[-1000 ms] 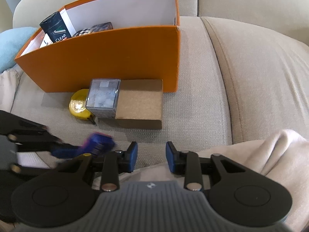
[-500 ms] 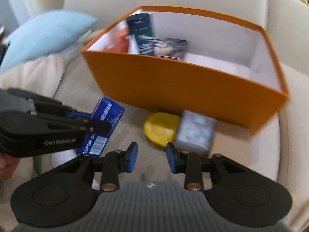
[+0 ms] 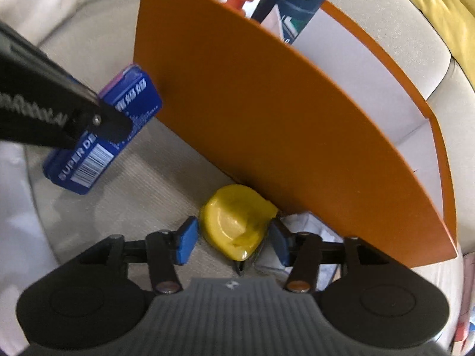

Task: Organize rigid objects
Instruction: 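Lift the blue card with left tool while right tool grasps the yellow tape measure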

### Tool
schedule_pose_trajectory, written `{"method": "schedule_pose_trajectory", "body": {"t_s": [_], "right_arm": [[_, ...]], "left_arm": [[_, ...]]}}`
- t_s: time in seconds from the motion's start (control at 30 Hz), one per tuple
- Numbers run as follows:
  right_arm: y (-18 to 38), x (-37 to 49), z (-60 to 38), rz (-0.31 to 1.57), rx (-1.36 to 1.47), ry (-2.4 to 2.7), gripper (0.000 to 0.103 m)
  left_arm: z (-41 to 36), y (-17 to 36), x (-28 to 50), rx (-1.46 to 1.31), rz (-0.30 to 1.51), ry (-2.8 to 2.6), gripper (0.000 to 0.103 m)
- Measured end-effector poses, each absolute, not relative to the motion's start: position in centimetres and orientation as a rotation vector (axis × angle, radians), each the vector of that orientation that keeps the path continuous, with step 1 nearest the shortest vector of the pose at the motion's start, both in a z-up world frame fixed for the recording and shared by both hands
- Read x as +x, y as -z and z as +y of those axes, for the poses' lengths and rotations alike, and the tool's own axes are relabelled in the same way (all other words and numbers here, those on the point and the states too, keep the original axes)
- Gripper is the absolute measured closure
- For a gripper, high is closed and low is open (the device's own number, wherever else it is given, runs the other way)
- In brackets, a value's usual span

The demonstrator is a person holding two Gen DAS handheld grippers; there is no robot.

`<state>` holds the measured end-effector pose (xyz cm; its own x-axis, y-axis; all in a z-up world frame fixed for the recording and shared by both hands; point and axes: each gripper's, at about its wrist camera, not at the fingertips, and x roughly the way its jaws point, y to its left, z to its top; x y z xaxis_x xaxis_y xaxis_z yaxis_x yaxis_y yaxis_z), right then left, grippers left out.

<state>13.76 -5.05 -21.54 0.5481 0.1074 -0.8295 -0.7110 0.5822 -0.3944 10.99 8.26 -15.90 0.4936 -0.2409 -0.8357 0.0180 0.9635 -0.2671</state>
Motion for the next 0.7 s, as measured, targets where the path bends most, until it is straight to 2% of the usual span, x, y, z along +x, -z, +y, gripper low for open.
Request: {"method": "schedule_pose_trajectory", "body": {"t_s": [0.3,0.33,0.37,0.43,0.7], "right_arm": [[20.7,14.5,-5.7,0.887,-0.737,-0.554,0.052],[20.4,14.4,-5.9,0.893,-0.723,-0.557,0.057],[19.9,14.2,-6.0,0.891,-0.709,-0.571,0.071],[18.7,13.4,-5.9,0.853,-0.71,-0.598,0.075],[16.1,13.7,-7.3,0.977,-0.424,-0.733,0.08]], "left_arm": [[7.9,15.9,11.0,-0.229,1.046,0.171,0.088],[7.8,16.0,10.9,-0.228,1.047,0.171,0.088],[7.8,16.0,10.8,-0.228,1.049,0.172,0.088],[7.7,16.0,10.7,-0.23,1.053,0.177,0.088],[7.8,16.3,10.6,-0.262,1.061,0.189,0.088]]}}
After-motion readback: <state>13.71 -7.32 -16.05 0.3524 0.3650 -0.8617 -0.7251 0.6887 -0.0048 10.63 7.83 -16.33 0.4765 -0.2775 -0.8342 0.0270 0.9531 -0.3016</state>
